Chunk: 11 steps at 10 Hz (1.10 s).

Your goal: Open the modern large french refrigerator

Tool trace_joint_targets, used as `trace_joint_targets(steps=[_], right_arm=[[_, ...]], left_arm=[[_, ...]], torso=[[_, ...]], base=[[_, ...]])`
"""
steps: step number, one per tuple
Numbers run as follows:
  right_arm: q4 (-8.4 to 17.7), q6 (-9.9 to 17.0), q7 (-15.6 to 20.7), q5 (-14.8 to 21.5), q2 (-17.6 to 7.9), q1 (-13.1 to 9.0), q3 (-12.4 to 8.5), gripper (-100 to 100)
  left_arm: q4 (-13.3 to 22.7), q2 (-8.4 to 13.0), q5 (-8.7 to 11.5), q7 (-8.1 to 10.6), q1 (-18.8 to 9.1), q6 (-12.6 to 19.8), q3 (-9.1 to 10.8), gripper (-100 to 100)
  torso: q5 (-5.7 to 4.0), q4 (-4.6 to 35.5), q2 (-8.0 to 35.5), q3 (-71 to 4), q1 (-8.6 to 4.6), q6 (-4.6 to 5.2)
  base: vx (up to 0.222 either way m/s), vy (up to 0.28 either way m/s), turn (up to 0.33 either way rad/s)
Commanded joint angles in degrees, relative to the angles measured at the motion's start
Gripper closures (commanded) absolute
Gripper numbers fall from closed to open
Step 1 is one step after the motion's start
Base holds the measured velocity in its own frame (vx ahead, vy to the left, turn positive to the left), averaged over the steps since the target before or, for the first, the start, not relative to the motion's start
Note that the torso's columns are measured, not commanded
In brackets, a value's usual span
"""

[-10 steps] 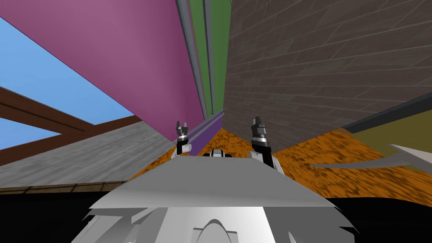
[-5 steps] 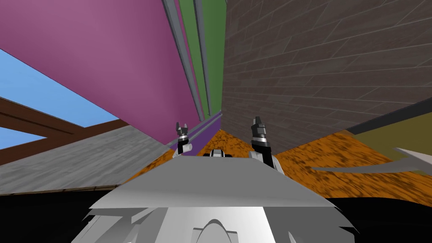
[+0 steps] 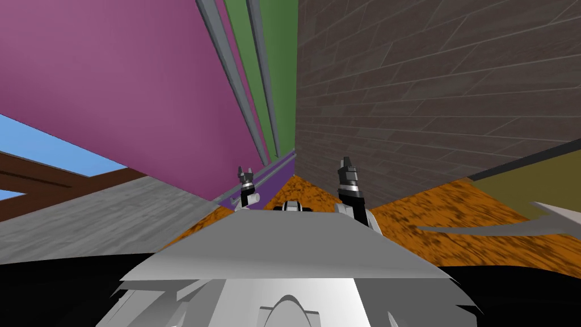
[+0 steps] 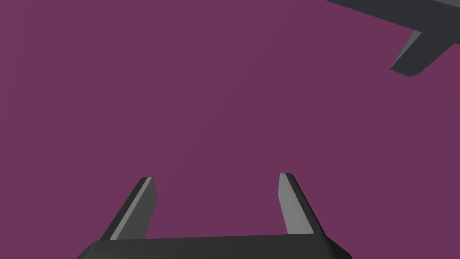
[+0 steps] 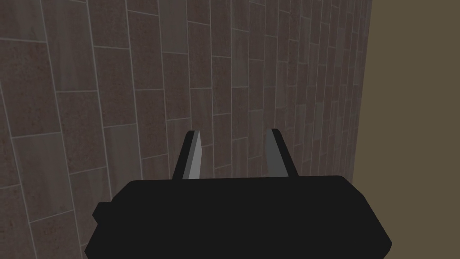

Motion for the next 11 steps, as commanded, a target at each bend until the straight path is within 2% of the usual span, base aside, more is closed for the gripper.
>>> trace_joint_targets(steps=[1, 3, 5, 7, 8, 11], right_arm=[[0.00, 0.00, 0.00, 0.00, 0.00, 0.00, 0.00, 0], [0.00, 0.00, 0.00, 0.00, 0.00, 0.01, 0.00, 0], [0.00, 0.00, 0.00, 0.00, 0.00, 0.00, 0.00, 0], [0.00, 0.00, 0.00, 0.00, 0.00, 0.00, -0.01, 0], [0.00, 0.00, 0.00, 0.00, 0.00, -0.01, 0.00, 0], [0.00, 0.00, 0.00, 0.00, -0.01, -0.01, -0.01, 0]], left_arm=[[4.50, -0.62, 1.46, 1.02, -2.38, -0.75, 0.79, -100], [7.59, -1.39, 2.43, 1.64, -3.71, -1.73, 1.40, -100], [10.02, -2.48, 3.20, 2.15, -4.77, -2.53, 1.88, -100], [12.10, -4.65, 3.89, 2.59, -5.69, -3.25, 2.31, -100], [11.55, -3.87, 3.67, 2.28, -5.72, -2.85, 2.21, -100], [10.68, -3.22, 4.04, 1.38, -8.53, 0.73, 2.92, -100]], torso=[[0.01, 0.00, -0.05, -0.02, 0.03, 0.03], [-0.13, 0.23, 0.87, 0.48, -0.19, -0.53], [-0.08, 0.26, 0.89, 0.53, -0.07, -0.35], [-0.15, 0.33, 1.25, 0.71, -0.25, -0.59], [-0.18, 0.36, 1.35, 0.78, -0.32, -0.59], [-0.12, 0.35, 1.31, 0.76, -0.14, -0.60]], base=[[0.098, -0.142, -0.070], [0.124, -0.109, 0.007], [0.095, -0.088, -0.037], [0.069, -0.084, -0.008], [0.028, -0.041, -0.001], [0.008, 0.005, 0.041]])
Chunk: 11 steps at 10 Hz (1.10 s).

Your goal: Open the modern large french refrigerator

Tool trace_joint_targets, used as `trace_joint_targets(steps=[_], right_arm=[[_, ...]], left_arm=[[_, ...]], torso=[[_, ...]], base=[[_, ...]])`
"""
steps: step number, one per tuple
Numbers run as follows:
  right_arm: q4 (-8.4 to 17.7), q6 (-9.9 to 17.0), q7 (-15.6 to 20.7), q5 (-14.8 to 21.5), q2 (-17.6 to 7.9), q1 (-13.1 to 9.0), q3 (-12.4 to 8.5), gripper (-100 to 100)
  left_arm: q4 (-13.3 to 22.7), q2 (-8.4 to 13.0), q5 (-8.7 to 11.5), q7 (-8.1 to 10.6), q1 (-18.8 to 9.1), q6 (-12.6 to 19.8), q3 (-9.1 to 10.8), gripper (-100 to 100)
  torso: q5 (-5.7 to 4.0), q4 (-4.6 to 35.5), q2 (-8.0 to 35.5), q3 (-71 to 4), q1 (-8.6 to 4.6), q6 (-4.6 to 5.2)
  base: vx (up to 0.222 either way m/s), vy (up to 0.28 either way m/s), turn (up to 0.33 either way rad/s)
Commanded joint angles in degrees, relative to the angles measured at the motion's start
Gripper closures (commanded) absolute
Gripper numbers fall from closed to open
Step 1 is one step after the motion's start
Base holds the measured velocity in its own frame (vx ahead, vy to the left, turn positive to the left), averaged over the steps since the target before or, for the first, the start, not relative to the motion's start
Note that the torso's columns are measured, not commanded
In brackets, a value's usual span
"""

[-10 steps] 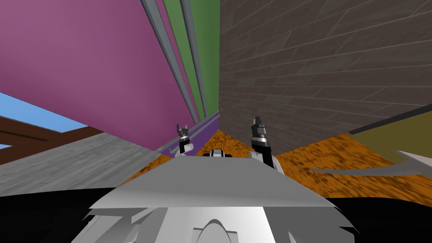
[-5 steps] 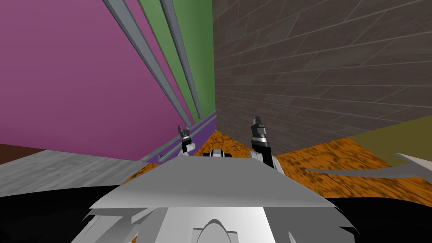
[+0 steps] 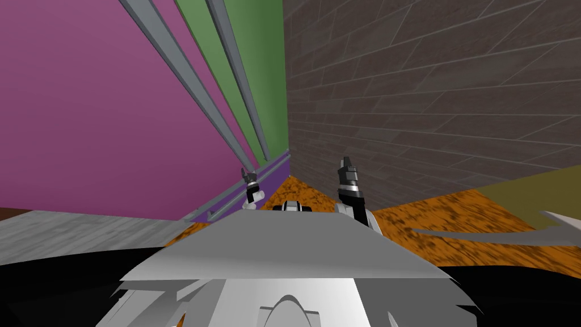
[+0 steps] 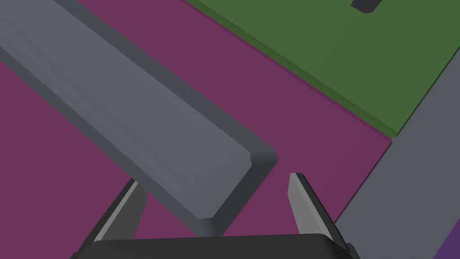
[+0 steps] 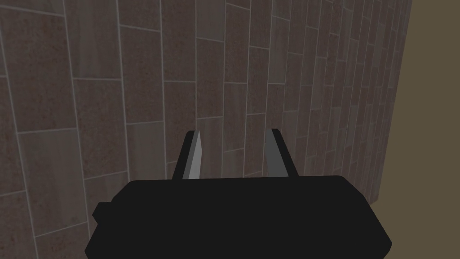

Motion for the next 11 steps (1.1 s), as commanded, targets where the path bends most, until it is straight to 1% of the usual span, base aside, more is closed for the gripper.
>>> trace_joint_targets(steps=[1, 2, 3, 4, 5, 6, 11], right_arm=[[0.00, 0.00, 0.00, 0.00, 0.00, 0.00, 0.00, 0], [0.00, 0.00, 0.00, 0.00, 0.00, 0.00, 0.00, 0], [0.00, 0.00, 0.00, 0.00, 0.00, 0.00, 0.00, 0], [0.00, 0.00, 0.00, 0.00, 0.00, 0.00, 0.00, 0], [0.00, 0.00, 0.00, 0.00, 0.00, 0.00, 0.00, 0], [0.00, 0.00, 0.00, 0.00, 0.00, -0.03, 0.00, 0], [0.00, 0.01, 0.00, 0.00, 0.00, -0.04, 0.01, 0]], left_arm=[[-0.09, 0.12, 0.06, -0.27, -0.77, 0.96, 0.12, -100], [0.17, -0.21, -0.08, 0.09, 0.49, -0.53, -0.14, 100], [0.41, -0.38, -0.15, 0.30, 1.09, -1.34, -0.29, 100], [-0.16, -0.20, -0.07, 0.12, 0.74, -0.52, -0.12, 100], [-0.23, -0.02, -1.04, 1.37, 0.30, 0.12, -2.10, 100], [-0.23, -0.02, -1.04, 1.37, 0.30, 0.12, -2.10, 100], [-0.48, 0.54, -3.43, 4.33, -1.02, 2.30, -6.95, 100]], torso=[[-0.05, 0.02, -0.11, -0.06, -0.04, 0.02], [-0.07, 0.00, -0.18, -0.12, -0.07, 0.01], [-0.03, -0.05, -0.16, -0.10, -0.14, 0.03], [0.02, -0.12, -0.15, -0.07, -0.20, 0.07], [-0.01, -0.07, -0.17, -0.09, -0.16, 0.04], [0.04, -0.02, 0.17, 0.10, -0.23, 0.35], [-0.17, 0.13, 0.08, 0.02, -0.27, -0.01]], base=[[-0.007, 0.000, 0.005], [-0.004, -0.001, -0.070], [-0.002, 0.004, -0.039], [0.000, 0.000, 0.000], [-0.151, 0.032, -0.081], [-0.202, 0.062, -0.103], [-0.230, 0.063, -0.114]])
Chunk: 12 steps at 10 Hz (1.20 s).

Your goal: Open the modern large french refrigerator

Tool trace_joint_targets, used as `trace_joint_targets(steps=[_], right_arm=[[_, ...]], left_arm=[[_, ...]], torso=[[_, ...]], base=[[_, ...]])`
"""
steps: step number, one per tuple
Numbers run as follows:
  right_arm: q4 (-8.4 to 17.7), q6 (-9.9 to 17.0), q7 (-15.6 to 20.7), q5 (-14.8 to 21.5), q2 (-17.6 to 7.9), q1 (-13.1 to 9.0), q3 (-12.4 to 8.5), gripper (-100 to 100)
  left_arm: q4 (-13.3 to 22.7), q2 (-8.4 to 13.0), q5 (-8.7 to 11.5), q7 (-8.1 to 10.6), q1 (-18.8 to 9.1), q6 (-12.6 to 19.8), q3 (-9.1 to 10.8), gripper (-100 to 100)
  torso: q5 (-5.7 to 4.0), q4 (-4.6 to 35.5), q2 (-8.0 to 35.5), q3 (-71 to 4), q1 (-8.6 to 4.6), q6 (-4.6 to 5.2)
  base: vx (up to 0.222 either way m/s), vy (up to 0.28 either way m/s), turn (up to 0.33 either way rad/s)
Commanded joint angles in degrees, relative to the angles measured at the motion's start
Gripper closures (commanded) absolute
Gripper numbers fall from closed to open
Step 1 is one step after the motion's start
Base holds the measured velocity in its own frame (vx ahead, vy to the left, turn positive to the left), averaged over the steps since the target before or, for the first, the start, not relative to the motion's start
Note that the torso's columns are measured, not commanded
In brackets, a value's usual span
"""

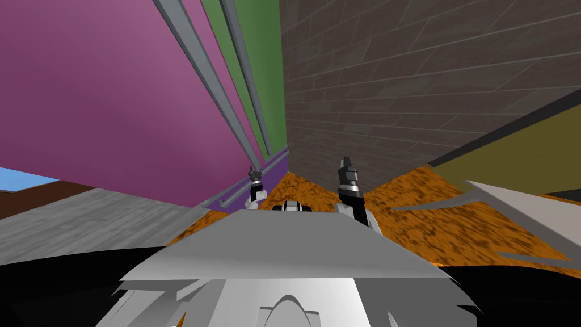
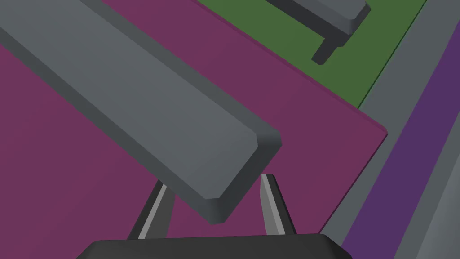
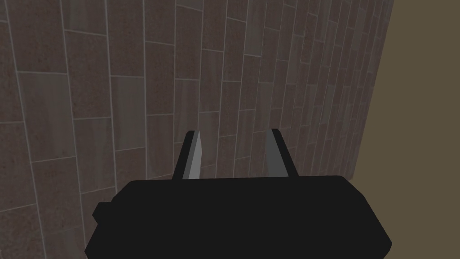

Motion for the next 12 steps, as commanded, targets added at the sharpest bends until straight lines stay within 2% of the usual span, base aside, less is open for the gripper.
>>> trace_joint_targets(steps=[1, 3, 4, 5, 6, 8, 12], right_arm=[[0.00, 0.00, 0.00, 0.00, 0.00, 0.00, 0.00, 0], [0.00, 0.00, 0.00, 0.00, 0.00, 0.00, 0.00, 0], [0.00, 0.00, 0.00, 0.00, 0.00, 0.00, 0.00, 0], [0.00, 0.00, 0.00, 0.00, 0.00, 0.02, 0.00, 0], [0.00, 0.00, 0.00, 0.00, -0.01, 0.00, 0.00, 0], [0.00, 0.00, 0.00, 0.00, -0.01, 0.01, -0.01, 0], [0.00, 0.00, 0.00, 0.00, -0.01, 0.01, -0.01, 0]], left_arm=[[-0.23, 0.25, -1.32, 1.59, -0.72, 0.95, -2.62, 100], [-0.33, 0.47, -2.27, 2.78, -1.24, 1.83, -4.56, 100], [-0.23, 0.26, -1.85, 2.12, -0.94, 1.86, -3.71, 100], [-0.46, 0.47, -2.81, 3.62, -0.79, 2.28, -6.17, 100], [-0.46, 0.47, -2.81, 3.62, -0.79, 2.28, -6.17, 100], [-0.80, 0.80, -3.67, 5.01, -0.82, 2.38, -8.38, 100], [-1.48, 1.46, -5.39, 7.80, -0.87, 2.57, -12.80, 100]], torso=[[0.00, 0.02, 0.04, 0.03, 0.04, -0.02], [-0.02, 0.01, -0.07, -0.01, -0.19, 0.15], [-0.07, 0.05, -0.02, 0.00, -0.28, 0.23], [-0.10, 0.04, -0.33, -0.16, -0.18, 0.02], [0.06, -0.05, -0.04, -0.03, -0.01, 0.29], [0.03, 0.03, -0.09, -0.04, 0.15, -0.01], [0.04, 0.04, 0.14, 0.10, -0.04, 0.06]], base=[[-0.236, 0.057, -0.088], [-0.226, 0.030, -0.093], [-0.116, 0.015, -0.033], [-0.205, 0.075, -0.129], [-0.205, 0.116, -0.146], [-0.162, 0.114, -0.125], [-0.213, 0.120, -0.143]])
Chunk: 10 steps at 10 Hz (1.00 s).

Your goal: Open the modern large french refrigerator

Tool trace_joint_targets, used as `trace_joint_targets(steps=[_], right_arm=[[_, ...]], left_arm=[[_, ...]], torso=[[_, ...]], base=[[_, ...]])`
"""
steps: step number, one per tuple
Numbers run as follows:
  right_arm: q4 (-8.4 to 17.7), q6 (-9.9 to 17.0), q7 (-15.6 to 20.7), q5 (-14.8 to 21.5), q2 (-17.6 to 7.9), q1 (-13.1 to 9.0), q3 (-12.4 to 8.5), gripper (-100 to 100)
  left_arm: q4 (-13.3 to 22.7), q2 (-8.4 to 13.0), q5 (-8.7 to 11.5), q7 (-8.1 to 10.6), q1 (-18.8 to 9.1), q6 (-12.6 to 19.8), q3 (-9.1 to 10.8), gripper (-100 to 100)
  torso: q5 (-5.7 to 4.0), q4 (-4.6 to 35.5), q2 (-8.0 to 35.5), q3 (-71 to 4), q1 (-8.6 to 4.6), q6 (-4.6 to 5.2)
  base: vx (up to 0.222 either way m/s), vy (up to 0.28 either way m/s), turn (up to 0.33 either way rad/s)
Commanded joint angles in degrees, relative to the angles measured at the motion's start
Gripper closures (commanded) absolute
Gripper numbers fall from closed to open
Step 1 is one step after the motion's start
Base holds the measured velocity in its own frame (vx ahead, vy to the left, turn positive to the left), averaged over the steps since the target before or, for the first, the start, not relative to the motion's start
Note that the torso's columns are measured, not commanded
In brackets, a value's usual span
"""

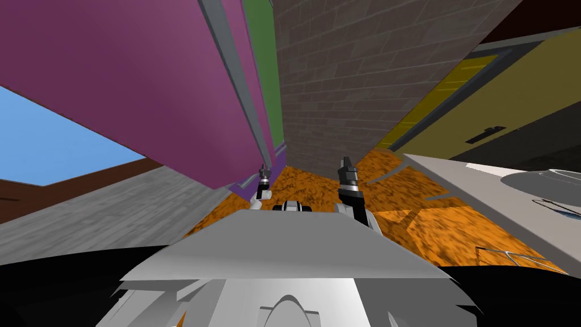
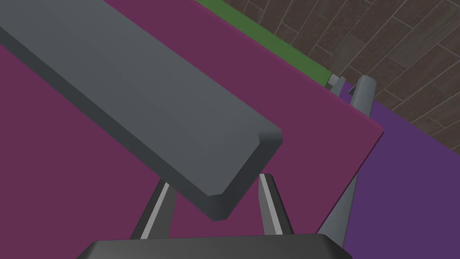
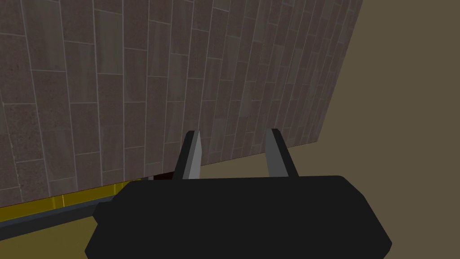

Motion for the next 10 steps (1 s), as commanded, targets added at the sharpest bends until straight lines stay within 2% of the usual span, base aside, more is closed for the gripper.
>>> trace_joint_targets(steps=[1, 2, 3, 4, 6, 10], right_arm=[[0.00, 0.00, 0.00, 0.00, 0.00, 0.00, 0.00, 0], [0.00, 0.00, 0.00, 0.00, 0.00, 0.00, 0.00, 0], [0.00, 0.00, 0.00, 0.00, 0.00, 0.00, 0.00, 0], [0.00, 0.00, 0.00, 0.00, 0.01, 0.02, 0.01, 0], [0.00, 0.00, 0.00, 0.00, -0.01, 0.00, -0.01, 0], [0.00, 0.00, 0.00, 0.00, 0.00, 0.01, -0.01, 0]], left_arm=[[-1.60, 0.43, -1.21, 1.92, 0.53, 0.26, -3.08, 100], [-1.77, 0.60, -1.64, 2.61, 0.52, 0.31, -4.18, 100], [-0.66, 0.67, -1.22, 2.23, 0.26, 0.25, -3.24, 100], [-1.17, 1.35, -2.06, 4.01, 0.60, 0.42, -5.77, 100], [-1.90, 2.09, -2.79, 5.63, 0.71, 0.35, -8.00, 100], [-3.35, 3.59, -4.25, 8.86, 0.93, 0.23, -12.46, 100]], torso=[[-0.03, -0.01, 0.01, 0.01, -0.11, 0.00], [-0.02, 0.00, 0.05, 0.04, -0.06, 0.00], [-0.05, 0.05, -0.07, -0.02, -0.14, 0.11], [-0.12, 0.04, -0.49, -0.27, -0.17, -0.07], [0.07, -0.05, 0.01, -0.01, 0.10, 0.23], [-0.03, 0.09, -0.15, -0.10, 0.12, -0.19]], base=[[-0.250, 0.111, -0.122], [-0.235, 0.093, -0.148], [-0.108, 0.036, -0.048], [-0.155, 0.097, -0.138], [-0.240, 0.197, -0.185], [-0.190, 0.145, -0.127]])
